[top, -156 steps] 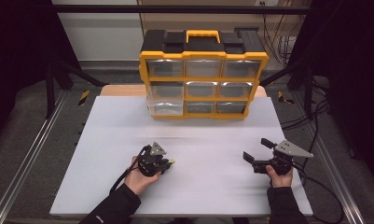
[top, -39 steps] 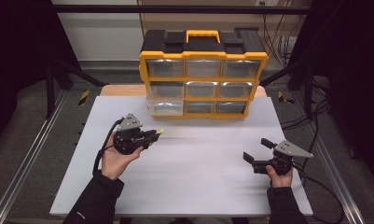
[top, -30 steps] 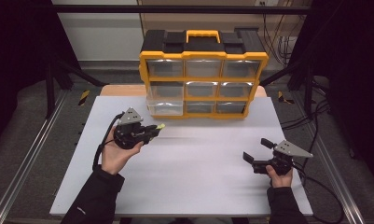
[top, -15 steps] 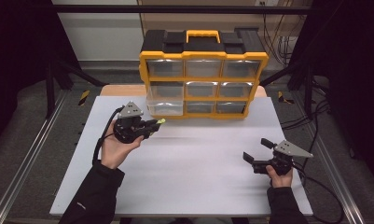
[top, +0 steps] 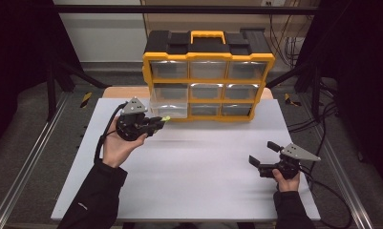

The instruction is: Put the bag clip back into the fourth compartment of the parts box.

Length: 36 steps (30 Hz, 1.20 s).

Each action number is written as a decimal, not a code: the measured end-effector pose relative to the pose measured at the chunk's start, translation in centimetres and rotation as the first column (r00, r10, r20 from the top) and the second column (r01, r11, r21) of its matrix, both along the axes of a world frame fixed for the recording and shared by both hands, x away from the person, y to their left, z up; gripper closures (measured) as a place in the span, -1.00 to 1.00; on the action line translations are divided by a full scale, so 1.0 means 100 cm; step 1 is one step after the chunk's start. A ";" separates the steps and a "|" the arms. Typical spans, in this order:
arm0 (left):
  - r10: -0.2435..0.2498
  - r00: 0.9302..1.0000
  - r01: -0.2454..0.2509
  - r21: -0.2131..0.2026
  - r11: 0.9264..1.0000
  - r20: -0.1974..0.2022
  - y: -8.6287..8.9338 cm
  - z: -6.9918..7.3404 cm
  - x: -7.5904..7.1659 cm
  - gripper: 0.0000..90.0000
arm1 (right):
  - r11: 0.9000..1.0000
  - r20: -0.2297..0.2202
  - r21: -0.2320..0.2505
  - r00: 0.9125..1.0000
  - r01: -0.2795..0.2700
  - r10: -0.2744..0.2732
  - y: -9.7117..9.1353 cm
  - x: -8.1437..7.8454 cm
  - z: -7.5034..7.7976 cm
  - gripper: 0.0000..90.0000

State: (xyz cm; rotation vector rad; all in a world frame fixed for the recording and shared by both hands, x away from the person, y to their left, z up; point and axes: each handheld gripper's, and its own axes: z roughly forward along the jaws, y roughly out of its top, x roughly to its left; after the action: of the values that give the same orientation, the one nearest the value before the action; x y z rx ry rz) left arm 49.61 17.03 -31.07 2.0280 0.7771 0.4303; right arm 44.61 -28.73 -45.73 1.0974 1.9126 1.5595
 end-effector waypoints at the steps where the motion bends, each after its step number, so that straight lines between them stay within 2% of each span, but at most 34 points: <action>1: 0.002 1.000 -0.002 0.000 1.000 0.002 0.000 0.001 0.000 0.73 | 1.000 0.001 0.000 1.000 0.000 0.000 0.000 0.000 0.000 -0.99; 14: 0.003 1.000 -0.003 -0.007 1.000 0.021 -0.002 0.015 0.004 0.73 | 1.000 0.001 -0.001 1.000 0.000 0.000 0.000 0.000 0.000 -0.99; 36: 0.012 0.999 -0.013 0.011 1.000 0.053 -0.006 0.037 0.014 0.73 | 1.000 0.004 -0.002 1.000 0.000 0.000 -0.001 0.000 0.000 -0.99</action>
State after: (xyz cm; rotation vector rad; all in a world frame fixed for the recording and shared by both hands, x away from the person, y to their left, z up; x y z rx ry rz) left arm 51.06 16.42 -27.36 2.0155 0.7569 0.4943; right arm 44.62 -28.79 -45.71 1.0924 1.9109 1.5585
